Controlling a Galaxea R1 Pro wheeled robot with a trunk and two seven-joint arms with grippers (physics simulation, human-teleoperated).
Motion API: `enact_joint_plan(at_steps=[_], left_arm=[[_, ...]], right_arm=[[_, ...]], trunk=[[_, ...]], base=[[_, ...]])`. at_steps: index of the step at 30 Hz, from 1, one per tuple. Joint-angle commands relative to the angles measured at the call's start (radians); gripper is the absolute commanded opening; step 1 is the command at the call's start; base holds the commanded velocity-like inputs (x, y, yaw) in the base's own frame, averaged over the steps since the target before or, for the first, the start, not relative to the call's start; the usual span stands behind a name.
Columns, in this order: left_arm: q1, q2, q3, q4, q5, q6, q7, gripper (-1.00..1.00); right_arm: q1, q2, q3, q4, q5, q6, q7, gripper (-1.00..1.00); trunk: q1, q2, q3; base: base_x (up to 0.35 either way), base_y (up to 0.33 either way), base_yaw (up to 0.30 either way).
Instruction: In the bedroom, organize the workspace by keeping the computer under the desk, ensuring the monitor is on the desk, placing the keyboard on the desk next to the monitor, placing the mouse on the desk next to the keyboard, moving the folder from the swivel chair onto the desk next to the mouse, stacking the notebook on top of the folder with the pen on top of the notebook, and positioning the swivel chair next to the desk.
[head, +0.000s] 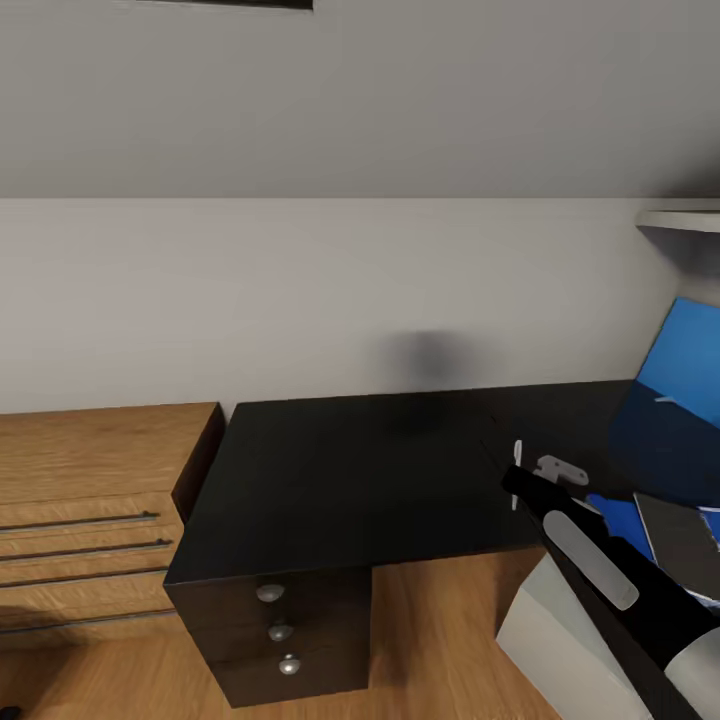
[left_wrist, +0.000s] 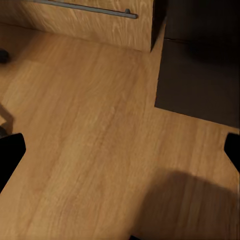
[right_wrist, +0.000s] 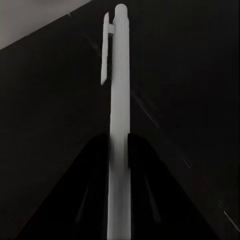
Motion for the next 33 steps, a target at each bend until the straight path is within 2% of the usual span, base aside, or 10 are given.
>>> enact_joint_plan(at_steps=[1,10,31,33], left_arm=[[0.0,-0.001,0.001,-0.001,0.007,-0.003,0.0,1.0],[0.0,-0.001,0.001,0.01,0.006,-0.008,0.0,1.0],[0.0,-0.001,0.001,0.012,0.004,-0.007,-0.002,1.0],[0.0,-0.002,0.0,0.012,0.004,-0.007,-0.002,1.0]], right_arm=[[-0.001,-0.002,0.002,0.001,-0.004,0.002,-0.005,-1.0],[-0.001,-0.01,-0.013,0.031,0.0,-0.003,0.0,-1.0],[-0.001,-0.011,-0.017,0.046,0.001,-0.01,0.001,-1.0],[-0.001,-0.01,-0.018,0.047,0.016,-0.01,0.001,-1.0]], trunk=[[0.0,-0.001,0.0],[0.0,-0.001,0.005],[0.0,-0.001,0.019],[0.0,-0.001,0.021]], base=[[0.0,-0.089,-0.275],[0.0,-0.016,-0.275],[0.0,0.0,-0.275],[0.0,0.0,-0.275]])
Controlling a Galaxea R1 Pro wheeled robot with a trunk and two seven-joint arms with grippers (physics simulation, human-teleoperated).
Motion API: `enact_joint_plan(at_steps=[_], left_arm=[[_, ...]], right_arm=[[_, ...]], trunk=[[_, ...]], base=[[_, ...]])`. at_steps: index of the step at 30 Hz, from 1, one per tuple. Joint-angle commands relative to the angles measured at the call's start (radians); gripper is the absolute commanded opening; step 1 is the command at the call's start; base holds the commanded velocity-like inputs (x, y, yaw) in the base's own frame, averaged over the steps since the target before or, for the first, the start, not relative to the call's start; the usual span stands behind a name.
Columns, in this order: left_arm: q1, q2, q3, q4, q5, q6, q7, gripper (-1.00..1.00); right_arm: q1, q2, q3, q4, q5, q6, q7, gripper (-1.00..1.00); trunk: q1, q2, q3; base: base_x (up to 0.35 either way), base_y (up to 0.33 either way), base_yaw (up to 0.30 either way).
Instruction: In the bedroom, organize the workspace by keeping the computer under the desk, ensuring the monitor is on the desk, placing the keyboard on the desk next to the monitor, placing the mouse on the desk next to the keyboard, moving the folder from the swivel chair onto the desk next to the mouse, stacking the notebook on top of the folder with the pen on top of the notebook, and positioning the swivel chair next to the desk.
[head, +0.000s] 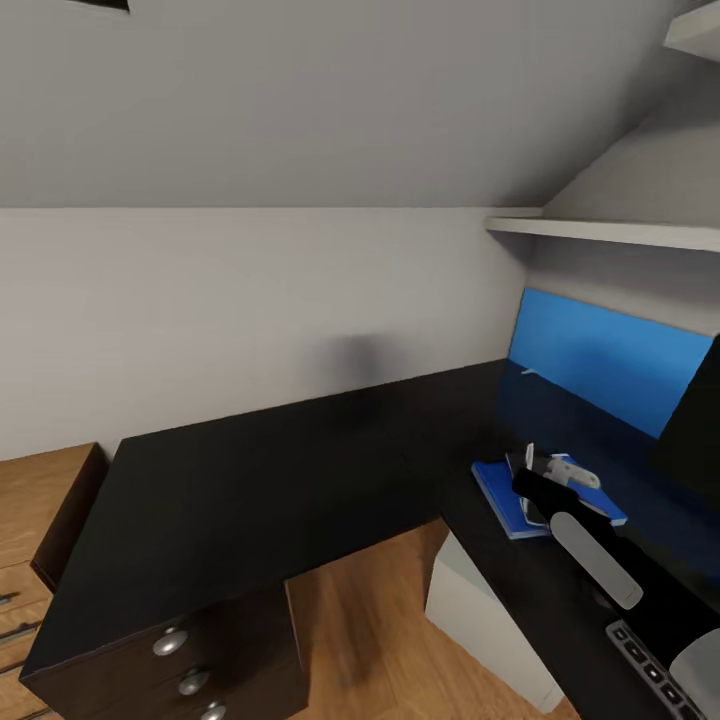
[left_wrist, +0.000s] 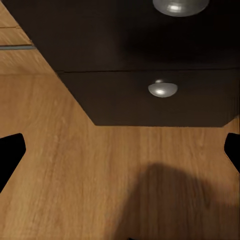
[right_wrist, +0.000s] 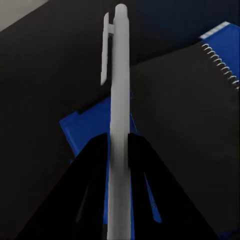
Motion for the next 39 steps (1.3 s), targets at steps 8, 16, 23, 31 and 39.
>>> enact_joint_plan(at_steps=[8,16,23,31,39], left_arm=[[0.0,0.001,0.0,0.0,0.006,0.002,0.0,1.0],[0.0,0.001,0.0,0.001,0.006,-0.003,0.0,1.0],[0.0,0.001,0.0,0.006,0.006,-0.003,0.0,1.0],[0.0,0.0,0.0,0.008,0.006,-0.005,0.0,1.0],[0.0,0.0,0.0,0.008,0.006,-0.005,0.0,1.0]], right_arm=[[-0.001,-0.001,0.003,0.008,0.005,-0.001,-0.008,-1.0],[-0.001,0.001,0.001,0.032,0.006,-0.002,-0.008,-1.0],[-0.001,0.003,0.002,0.042,0.031,-0.014,-0.008,-1.0],[-0.002,0.008,0.003,0.096,0.071,-0.037,-0.005,-1.0],[-0.003,0.025,0.004,0.175,0.071,-0.075,0.1,-1.0]], trunk=[[0.0,-0.001,0.002],[0.0,-0.001,0.002],[0.0,-0.001,0.002],[0.0,-0.001,0.002],[0.0,-0.001,0.002]], base=[[0.038,-0.127,-0.119],[0.019,-0.063,-0.008],[0.112,-0.143,0.0],[0.129,-0.021,0.0],[0.108,0.067,0.0]])
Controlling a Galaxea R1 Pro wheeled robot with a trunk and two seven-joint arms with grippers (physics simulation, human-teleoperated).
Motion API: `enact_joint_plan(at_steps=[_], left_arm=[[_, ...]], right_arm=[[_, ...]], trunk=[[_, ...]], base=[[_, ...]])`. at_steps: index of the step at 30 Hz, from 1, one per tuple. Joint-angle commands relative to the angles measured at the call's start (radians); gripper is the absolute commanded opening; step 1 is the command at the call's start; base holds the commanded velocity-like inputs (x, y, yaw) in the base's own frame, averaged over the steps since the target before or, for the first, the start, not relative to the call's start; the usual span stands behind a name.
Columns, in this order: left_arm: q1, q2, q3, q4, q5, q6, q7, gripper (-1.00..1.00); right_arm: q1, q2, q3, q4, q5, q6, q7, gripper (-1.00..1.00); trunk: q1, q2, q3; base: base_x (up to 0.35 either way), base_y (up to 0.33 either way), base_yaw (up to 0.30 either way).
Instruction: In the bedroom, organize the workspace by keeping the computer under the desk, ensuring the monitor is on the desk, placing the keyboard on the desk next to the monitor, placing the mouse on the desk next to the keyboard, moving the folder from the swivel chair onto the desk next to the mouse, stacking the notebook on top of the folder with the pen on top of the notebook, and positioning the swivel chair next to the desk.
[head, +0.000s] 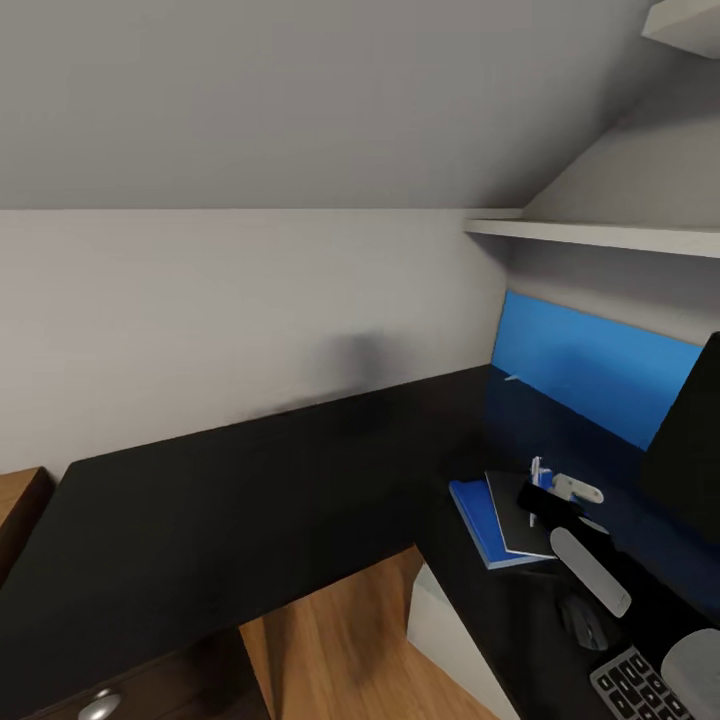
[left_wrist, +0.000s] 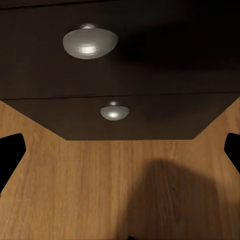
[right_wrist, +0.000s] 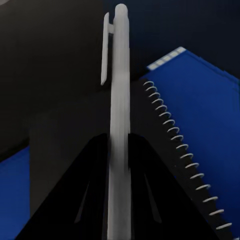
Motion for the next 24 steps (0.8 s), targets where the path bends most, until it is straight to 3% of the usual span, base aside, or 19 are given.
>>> enact_joint_plan(at_steps=[1,13,14,17,24], left_arm=[[0.0,-0.001,0.0,-0.001,0.007,-0.003,0.0,1.0],[0.0,-0.002,0.001,0.0,0.006,-0.004,0.0,1.0],[0.0,-0.002,0.001,-0.001,0.007,-0.004,0.0,1.0],[0.0,-0.002,0.001,-0.001,0.007,-0.004,0.0,1.0],[0.0,-0.002,0.001,-0.001,0.008,-0.004,0.001,1.0]], right_arm=[[-0.001,0.0,0.003,0.004,-0.003,0.0,0.007,-1.0],[-0.001,0.004,0.003,0.016,-0.003,-0.002,0.032,-1.0],[-0.001,0.004,0.003,0.016,-0.003,-0.001,0.032,1.0],[-0.001,0.004,0.003,0.016,-0.004,-0.001,0.032,1.0],[-0.001,0.004,0.003,0.014,-0.003,-0.003,0.032,1.0]], trunk=[[0.0,-0.001,-0.001],[0.0,-0.001,-0.001],[0.0,-0.001,-0.001],[0.0,-0.001,-0.001],[-0.027,0.048,0.021]], base=[[0.081,0.064,0.0],[0.009,0.007,0.0],[0.0,0.0,0.0],[0.0,0.0,0.0],[0.0,0.0,0.0]])
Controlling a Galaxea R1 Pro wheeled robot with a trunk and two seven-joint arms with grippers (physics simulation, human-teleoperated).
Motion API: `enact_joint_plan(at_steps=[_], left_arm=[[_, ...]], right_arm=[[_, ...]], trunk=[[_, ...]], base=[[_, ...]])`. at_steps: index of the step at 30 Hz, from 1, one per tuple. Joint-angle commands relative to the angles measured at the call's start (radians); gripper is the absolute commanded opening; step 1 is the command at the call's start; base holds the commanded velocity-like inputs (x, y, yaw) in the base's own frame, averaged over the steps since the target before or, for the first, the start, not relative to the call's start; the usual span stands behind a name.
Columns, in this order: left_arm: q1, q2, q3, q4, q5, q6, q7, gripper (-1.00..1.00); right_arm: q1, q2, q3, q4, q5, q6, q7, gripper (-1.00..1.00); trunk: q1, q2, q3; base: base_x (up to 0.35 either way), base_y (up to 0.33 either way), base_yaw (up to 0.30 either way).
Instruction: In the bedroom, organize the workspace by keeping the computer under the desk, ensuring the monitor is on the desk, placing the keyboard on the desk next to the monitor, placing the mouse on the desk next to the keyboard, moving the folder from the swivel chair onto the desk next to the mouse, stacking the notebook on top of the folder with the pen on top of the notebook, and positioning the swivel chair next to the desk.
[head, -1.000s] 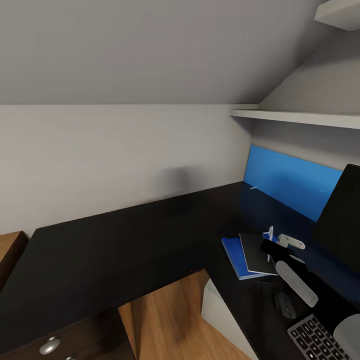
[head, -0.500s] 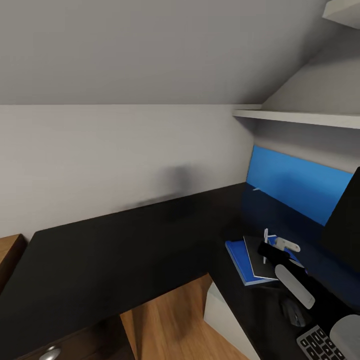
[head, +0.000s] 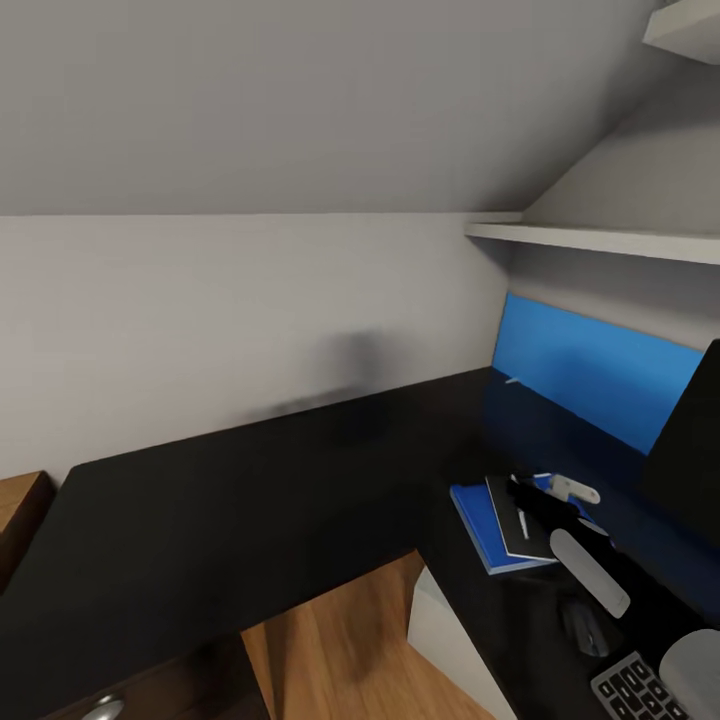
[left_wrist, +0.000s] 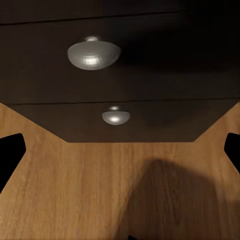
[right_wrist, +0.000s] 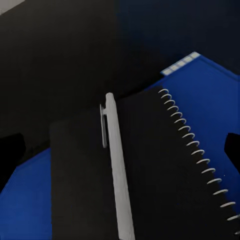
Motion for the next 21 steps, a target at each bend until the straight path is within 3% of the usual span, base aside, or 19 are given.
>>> enact_joint_plan(at_steps=[1,8,13,15,20,21], left_arm=[[0.0,-0.001,0.001,-0.001,0.007,-0.002,0.0,1.0],[0.0,-0.001,0.0,-0.001,0.006,-0.002,0.0,1.0],[0.0,-0.001,0.0,-0.001,0.005,-0.002,0.0,1.0],[0.0,-0.001,0.0,-0.001,0.005,-0.002,0.0,1.0],[0.0,-0.001,0.0,-0.001,0.004,-0.002,-0.001,1.0],[0.0,-0.001,0.0,-0.001,0.004,-0.002,-0.001,1.0]], right_arm=[[-0.001,-0.001,0.004,-0.002,-0.003,0.002,-0.007,1.0],[0.0,-0.004,0.004,-0.08,-0.002,0.0,-0.015,1.0],[0.015,-0.006,0.008,-0.208,-0.004,0.0,-0.041,1.0],[0.054,-0.005,0.009,-0.282,-0.009,0.003,-0.048,1.0],[0.083,-0.003,0.016,-0.392,-0.017,0.001,-0.049,1.0],[0.119,-0.001,0.02,-0.495,-0.018,0.0,-0.049,1.0]], trunk=[[-0.004,0.007,0.002],[-0.027,0.049,0.021],[-0.027,0.049,0.021],[-0.027,0.049,0.021],[-0.027,0.049,0.021],[-0.027,0.049,0.021]], base=[[0.0,0.0,0.0],[0.0,0.0,0.0],[0.0,0.0,0.0],[0.0,0.0,0.0],[0.0,0.0,0.0],[0.0,0.0,0.0]])
